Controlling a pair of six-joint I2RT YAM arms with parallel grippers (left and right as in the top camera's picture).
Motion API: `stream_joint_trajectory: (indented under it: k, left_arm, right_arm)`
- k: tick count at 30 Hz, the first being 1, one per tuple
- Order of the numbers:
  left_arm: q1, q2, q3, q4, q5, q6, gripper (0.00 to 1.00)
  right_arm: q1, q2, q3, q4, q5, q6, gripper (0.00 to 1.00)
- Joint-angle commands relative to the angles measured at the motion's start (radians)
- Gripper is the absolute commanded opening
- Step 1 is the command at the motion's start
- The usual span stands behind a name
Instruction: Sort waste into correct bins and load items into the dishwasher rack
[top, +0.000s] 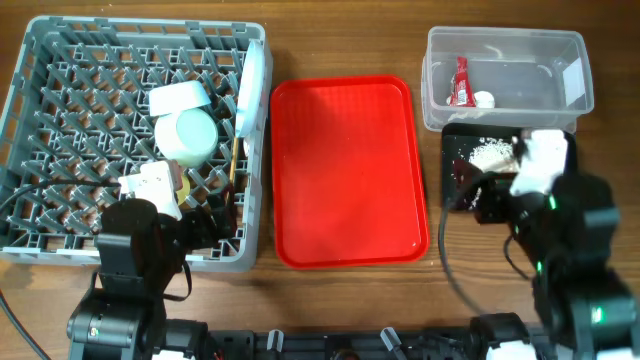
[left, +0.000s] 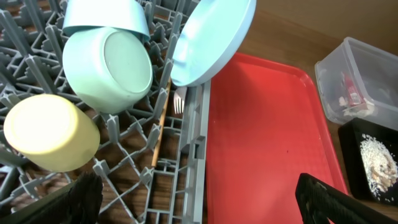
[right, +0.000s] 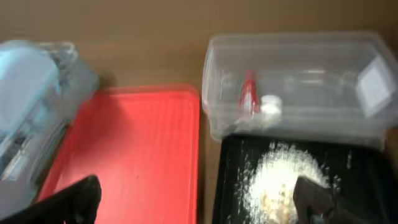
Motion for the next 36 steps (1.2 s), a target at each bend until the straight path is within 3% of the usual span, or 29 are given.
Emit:
stream_joint_trajectory:
  k: [1, 6, 11, 14, 15, 36]
  left_arm:
    - [0.002, -0.004, -0.009, 0.002, 0.016, 0.021, 1.00]
    - [0.002, -0.004, -0.009, 0.002, 0.016, 0.021, 1.00]
    - [0.002, -0.004, -0.009, -0.002, 0.016, 0.021, 1.00]
    - [0.002, -0.004, -0.009, -0.049, 0.016, 0.021, 1.00]
    - [0.002, -0.004, -0.009, -0.060, 0.016, 0.021, 1.00]
    - [0.003, -0.032, -0.031, -0.076, -0.030, 0.028, 1.00]
  right_arm:
    - [-0.001, -0.257, -0.221, 0.152, 0.023, -0.082, 1.00]
    - [-0.014, -0.570, -0.551, 0.559, 0.013, -0.076, 1.00]
    - [-0.064, -0.629, -0.838, 1.012, 0.001, -0.039, 1.00]
    - [-0.096, -0.629, -0.847, 0.707, -0.006, -0.027, 1.00]
    - [-0.096, -0.629, -0.847, 0.677, -0.011, -0.024, 1.00]
    - [-0.096, -0.619, -0.847, 0.675, -0.021, -0.024, 1.00]
